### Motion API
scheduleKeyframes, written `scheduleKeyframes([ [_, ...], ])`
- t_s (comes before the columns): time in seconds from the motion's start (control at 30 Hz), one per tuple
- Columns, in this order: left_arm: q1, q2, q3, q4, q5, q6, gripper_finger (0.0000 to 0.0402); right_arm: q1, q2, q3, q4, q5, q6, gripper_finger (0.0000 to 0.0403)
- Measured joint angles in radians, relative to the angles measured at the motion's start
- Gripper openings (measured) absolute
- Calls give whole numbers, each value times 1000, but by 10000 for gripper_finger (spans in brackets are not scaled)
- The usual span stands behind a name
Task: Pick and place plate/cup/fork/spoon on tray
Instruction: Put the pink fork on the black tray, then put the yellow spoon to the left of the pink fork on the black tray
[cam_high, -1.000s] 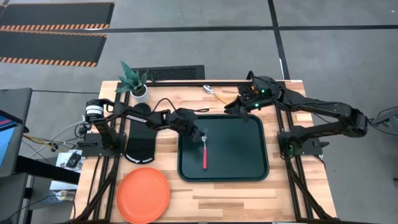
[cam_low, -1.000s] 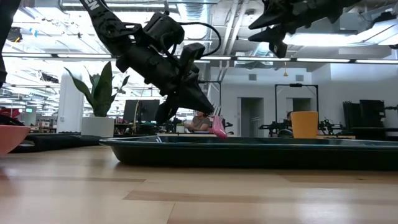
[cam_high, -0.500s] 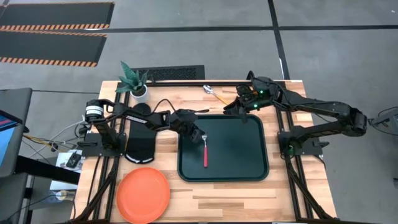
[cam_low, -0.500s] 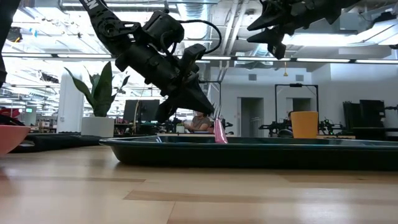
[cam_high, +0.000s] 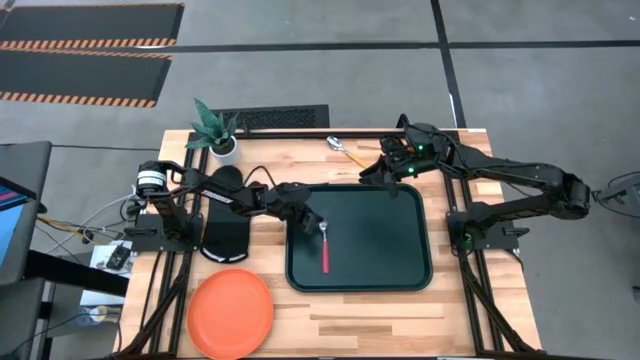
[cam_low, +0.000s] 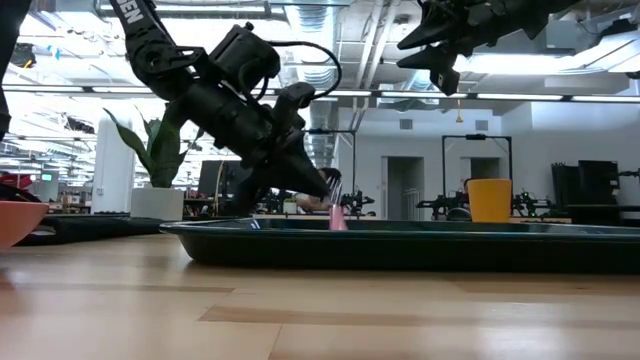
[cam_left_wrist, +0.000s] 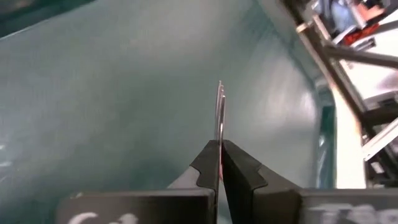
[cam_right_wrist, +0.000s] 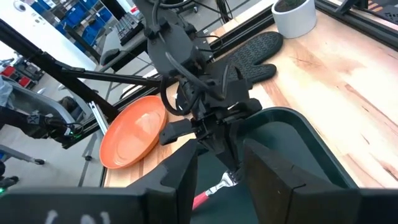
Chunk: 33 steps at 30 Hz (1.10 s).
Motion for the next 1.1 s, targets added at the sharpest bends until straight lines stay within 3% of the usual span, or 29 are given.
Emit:
scheduleKeyframes([
  [0.63,-6,0,-1,-77,8,11,3,0,0,0,0,0,0,148],
  [1.1,-6,0,-1,-103,-33,-36,63,0,0,0,-5,0,0,147],
])
